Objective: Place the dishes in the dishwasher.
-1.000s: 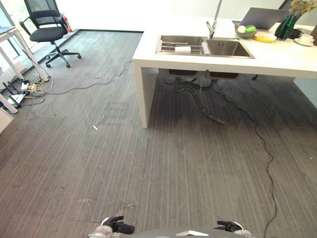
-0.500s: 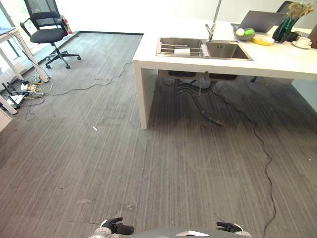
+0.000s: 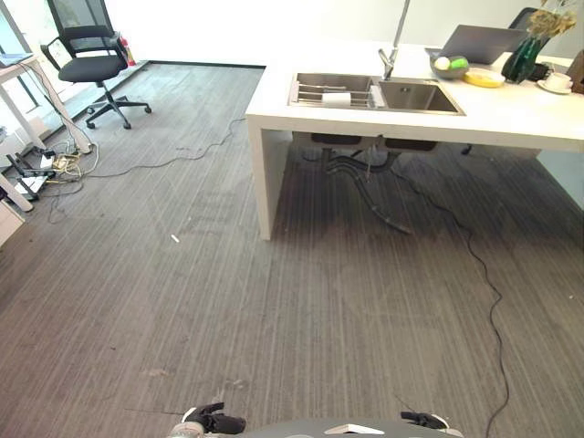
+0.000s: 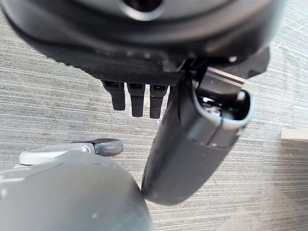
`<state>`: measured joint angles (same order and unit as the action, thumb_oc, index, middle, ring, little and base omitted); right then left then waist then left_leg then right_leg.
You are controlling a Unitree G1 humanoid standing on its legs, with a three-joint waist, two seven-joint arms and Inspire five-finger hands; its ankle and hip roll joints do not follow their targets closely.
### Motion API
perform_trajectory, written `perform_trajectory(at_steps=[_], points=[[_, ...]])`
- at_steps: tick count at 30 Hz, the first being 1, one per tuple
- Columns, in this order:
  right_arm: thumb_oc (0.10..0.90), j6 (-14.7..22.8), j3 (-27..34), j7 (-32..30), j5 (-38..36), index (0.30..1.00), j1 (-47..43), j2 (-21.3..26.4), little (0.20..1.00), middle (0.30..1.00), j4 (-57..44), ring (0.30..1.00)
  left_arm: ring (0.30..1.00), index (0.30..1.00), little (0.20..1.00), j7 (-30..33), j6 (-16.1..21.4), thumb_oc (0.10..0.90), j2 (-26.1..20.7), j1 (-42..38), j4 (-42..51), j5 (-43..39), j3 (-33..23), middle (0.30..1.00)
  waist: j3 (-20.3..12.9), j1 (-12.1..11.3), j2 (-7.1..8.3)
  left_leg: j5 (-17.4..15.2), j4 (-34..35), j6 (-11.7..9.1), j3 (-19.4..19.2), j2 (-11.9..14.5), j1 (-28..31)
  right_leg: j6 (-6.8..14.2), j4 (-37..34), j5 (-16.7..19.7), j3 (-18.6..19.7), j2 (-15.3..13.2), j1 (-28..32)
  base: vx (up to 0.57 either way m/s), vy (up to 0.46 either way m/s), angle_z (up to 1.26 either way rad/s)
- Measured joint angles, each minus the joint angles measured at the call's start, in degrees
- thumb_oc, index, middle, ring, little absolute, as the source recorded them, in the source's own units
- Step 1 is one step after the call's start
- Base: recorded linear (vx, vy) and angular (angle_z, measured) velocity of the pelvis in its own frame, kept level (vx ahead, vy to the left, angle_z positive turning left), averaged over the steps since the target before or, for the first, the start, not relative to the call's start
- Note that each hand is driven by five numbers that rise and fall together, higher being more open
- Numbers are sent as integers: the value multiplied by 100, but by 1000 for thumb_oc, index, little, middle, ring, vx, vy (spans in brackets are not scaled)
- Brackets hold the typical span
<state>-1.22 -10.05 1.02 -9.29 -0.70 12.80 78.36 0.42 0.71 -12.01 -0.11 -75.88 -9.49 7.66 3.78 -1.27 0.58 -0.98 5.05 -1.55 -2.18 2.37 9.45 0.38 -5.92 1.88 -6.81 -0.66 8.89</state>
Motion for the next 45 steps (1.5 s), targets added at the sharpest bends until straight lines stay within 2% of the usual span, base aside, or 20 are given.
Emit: perform_trajectory(at_steps=[15, 17, 19, 20, 21, 23, 26, 28, 29, 30, 32, 33, 34, 36, 37, 39, 40, 42, 43, 45], points=[[800, 15, 15, 17, -220, 900, -97, 136, 900, 900, 11, 900, 900, 900, 900, -69, 13, 800, -11, -115, 13, -384, -40, 900, 201, 22, -114, 69, -221, -106, 137, 58, -420, -18, 4, -33, -119, 51, -298, 5, -80, 5], [800, 23, 14, 37, -225, 900, -288, 77, 900, 900, 20, 900, 900, 900, 900, -24, 80, 800, -127, -421, -99, -594, -369, 900, 475, -8, 180, -3, -1734, -458, 42, -79, -1343, -158, 49, -91, -185, -138, -466, 40, -209, 11], [800, 13, 125, 31, -245, 900, -348, 109, 900, 900, 63, 900, 900, 900, 900, -27, 141, 800, -147, -590, -102, -647, -499, 900, 646, -159, 185, 44, -2711, -603, 6, -41, -1845, -262, 90, -157, -188, -119, -472, 197, -138, 13], [800, 14, 195, 27, -341, 900, -412, 102, 900, 900, 177, 900, 900, 900, 900, -25, 200, 800, -132, -701, -102, -796, -641, 900, 752, -196, 233, 272, -3550, -903, 85, -63, -2342, -388, 75, -237, -183, -121, -419, 348, -44, 14], [800, -4, 200, 23, -451, 900, -453, 79, 900, 900, 273, 900, 900, 900, 900, -3, 216, 800, -149, -763, -96, -833, -639, 900, 814, -260, 309, 212, -3613, -1032, -76, -60, -2642, -412, 13, -272, -161, -196, -396, 441, 8, 1], [800, -19, 195, 11, -452, 900, -605, 219, 900, 900, 523, 900, 900, 900, 900, -10, 228, 800, -125, -777, -178, -825, -618, 900, 886, -383, 178, 420, -1474, -763, -621, -38, -2602, -362, -9, -371, -111, -156, -473, 464, 74, -15], [800, -27, 171, 7, -435, 900, -552, 329, 900, 900, 618, 900, 900, 900, 900, -46, 116, 800, 29, -494, -436, -788, -570, 900, 838, -486, -154, 736, 79, -691, -613, 14, -2381, -402, -6, -430, 69, 87, -351, 432, 62, -36], [800, -26, 168, 14, -432, 900, -510, 337, 900, 900, 611, 900, 900, 900, 900, -48, 11, 800, 116, -348, -588, -775, -522, 900, 843, -565, -234, 900, 75, -778, -627, 84, -2564, -450, -4, -490, 235, 170, -310, 674, 65, -61], [800, -52, 162, 49, -421, 900, -514, 288, 900, 900, 815, 900, 900, 900, 900, -121, -113, 800, 137, -124, -786, -618, -418, 900, 793, -844, -197, 923, 71, -713, -539, 168, -2502, -403, 123, -720, 590, 186, -178, 563, 84, -107], [800, -86, 193, 51, -422, 900, -459, 253, 900, 900, 893, 900, 900, 900, 900, -122, -160, 800, 133, 62, -817, -577, -426, 900, 681, -959, -120, 926, 66, -606, -536, 176, -2421, -391, 151, -805, 800, 148, -106, 563, 97, -109], [800, -64, 200, 60, -422, 900, -84, 222, 900, 900, 744, 900, 900, 900, 900, -88, -228, 800, 88, 398, -899, -535, -443, 900, 317, -939, 206, 741, -417, -236, -766, -223, -2156, -176, 27, -1084, 665, -256, 321, 649, 154, -42], [800, -66, 138, 82, -421, 900, 22, 254, 900, 900, 827, 900, 900, 900, 900, -69, -239, 800, 124, 495, -897, -482, -438, 900, 207, -917, 220, 767, -313, 27, -753, -279, -1850, -8, 502, -1199, 511, -296, 346, 435, 109, -35], [800, -63, 53, 37, -417, 900, 9, 250, 900, 900, 762, 900, 900, 900, 900, -25, -275, 800, 168, 510, -728, -431, -382, 900, 169, -874, 124, 915, -84, 338, -809, -229, -1511, 394, 1908, -1469, 525, -260, -111, 280, 84, -36], [800, 15, -38, 83, -420, 900, 84, 175, 900, 900, 449, 900, 900, 900, 900, -21, -93, 800, 54, 466, -394, -423, -356, 900, -61, -555, -9, 721, 16, 438, -631, -160, -1311, 970, 4515, -1307, 629, -283, -1447, 416, 164, 17], [800, 27, -77, 60, -424, 900, 150, 108, 900, 900, 273, 900, 900, 900, 900, 100, -121, 800, -39, 340, -434, -153, -91, 900, -94, -424, 93, 684, -8, 476, -542, -265, -1179, 1131, 5218, -1198, 693, -432, -1791, 526, 201, 52], [800, 65, 182, -53, -445, 900, 122, 106, 900, 900, 22, 900, 900, 900, 900, 325, -227, 800, -318, 266, 35, -306, 15, 900, -14, -172, 96, 302, -68, 703, -397, -357, -812, 1190, 6856, -702, 628, -615, -2508, 516, 128, 52], [800, 131, 357, -153, -493, 900, 134, 264, 900, 900, -225, 900, 900, 900, 900, 607, -98, 800, -335, 240, 1123, -678, 36, 900, 153, -67, -257, -8, -178, 783, -180, -171, -428, 1066, 7522, -626, 283, -612, -3100, 714, -30, 52], [800, 234, 423, -186, -629, 900, 122, 365, 900, 900, -464, 900, 900, 900, 900, 811, 241, 800, -310, 200, 2463, -1175, -272, 900, 412, -16, -450, -167, -268, 559, -157, -78, -99, 971, 7045, -770, 113, -547, -3638, 563, -101, 42], [800, 328, 441, -176, -717, 900, 196, 361, 900, 900, -708, 900, 900, 900, 900, 1083, 179, 800, -422, 583, 4160, -1508, -316, 900, 481, 18, -373, -499, -368, 513, -136, -135, -50, 1006, 6626, -881, -43, -667, -4020, 404, -127, 34], [800, 367, 401, -217, -830, 900, 342, 287, 900, 900, -918, 900, 900, 900, 900, 1241, 932, 800, -423, 518, 5767, -1759, -489, 900, 564, 88, -327, -696, -277, 363, 10, -148, 420, 642, 5007, -759, -270, -717, -4112, 667, -245, 62]])
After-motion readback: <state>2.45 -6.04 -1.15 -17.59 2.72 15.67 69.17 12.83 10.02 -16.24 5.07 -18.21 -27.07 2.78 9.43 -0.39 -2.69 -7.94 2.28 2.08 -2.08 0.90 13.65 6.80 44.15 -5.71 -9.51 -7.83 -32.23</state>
